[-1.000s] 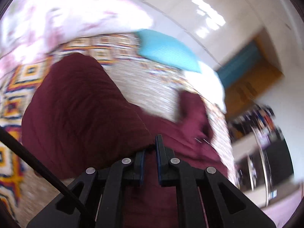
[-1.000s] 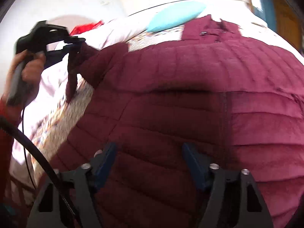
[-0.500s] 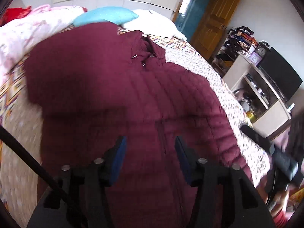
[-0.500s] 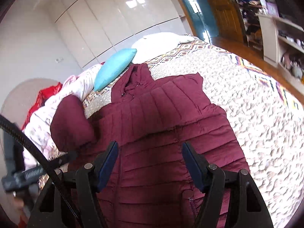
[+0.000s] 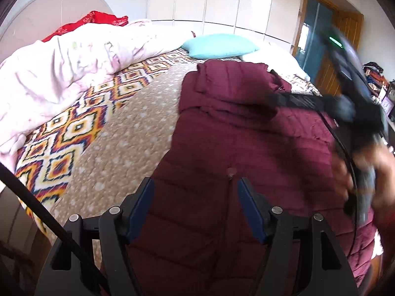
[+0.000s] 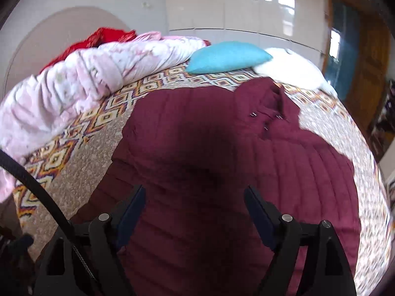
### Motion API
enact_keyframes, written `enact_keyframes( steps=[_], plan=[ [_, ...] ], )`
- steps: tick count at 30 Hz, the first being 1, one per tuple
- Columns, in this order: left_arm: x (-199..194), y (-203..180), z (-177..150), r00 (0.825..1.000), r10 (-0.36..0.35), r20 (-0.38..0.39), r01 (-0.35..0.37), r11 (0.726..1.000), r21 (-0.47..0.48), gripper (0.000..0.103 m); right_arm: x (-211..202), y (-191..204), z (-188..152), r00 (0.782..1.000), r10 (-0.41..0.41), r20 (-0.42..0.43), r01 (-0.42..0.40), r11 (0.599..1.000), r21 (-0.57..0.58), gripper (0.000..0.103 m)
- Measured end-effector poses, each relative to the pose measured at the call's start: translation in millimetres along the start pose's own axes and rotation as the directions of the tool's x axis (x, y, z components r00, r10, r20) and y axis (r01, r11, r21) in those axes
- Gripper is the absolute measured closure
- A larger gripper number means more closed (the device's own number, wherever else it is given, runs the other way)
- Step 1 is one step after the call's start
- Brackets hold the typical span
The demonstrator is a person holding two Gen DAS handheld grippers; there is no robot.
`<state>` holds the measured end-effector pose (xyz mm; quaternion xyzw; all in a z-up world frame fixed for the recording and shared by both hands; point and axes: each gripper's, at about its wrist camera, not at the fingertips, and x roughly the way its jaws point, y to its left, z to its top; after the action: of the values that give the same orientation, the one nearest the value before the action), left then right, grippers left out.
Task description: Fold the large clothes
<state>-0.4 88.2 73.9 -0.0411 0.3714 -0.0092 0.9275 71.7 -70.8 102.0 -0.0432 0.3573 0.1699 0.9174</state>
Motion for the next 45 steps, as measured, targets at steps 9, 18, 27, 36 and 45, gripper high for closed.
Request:
enact_keyframes(
  steps=[9, 18, 27, 36, 45],
  plan=[
    [4, 17, -5, 1.000, -0.009, 0.009, 0.009, 1.000, -0.013, 0.035, 67, 61, 55, 0.999, 0.027, -0.040, -0.029, 0.999, -0.042, 0.015],
    [1, 21, -7, 1.000, -0.014, 0.018, 0.015, 1.000, -0.016, 0.035, 119, 99, 69, 0.979, -0.169, -0.111, 0.146, 0.971, -0.189, 0.083],
    [-14, 1, -10, 0.998, -0.034, 0.044, 0.033, 0.999, 0.024, 0.035, 19, -46, 80, 0.950, -0.310, -0.016, 0.310, 0.951, -0.002, 0.085],
    [-16, -27, -16, 0.998, -0.058, 0.011, 0.058, 0.996, 0.066, 0.035, 10, -219, 17, 0.821, -0.539, -0.190, 0.567, 0.810, 0.152, 0.095],
    [-10, -39, -17, 0.999, -0.048, -0.020, 0.050, 0.995, 0.082, 0.035, 7, -300, -32, 0.824, -0.477, -0.305, 0.563, 0.744, 0.359, 0.097]
  ],
)
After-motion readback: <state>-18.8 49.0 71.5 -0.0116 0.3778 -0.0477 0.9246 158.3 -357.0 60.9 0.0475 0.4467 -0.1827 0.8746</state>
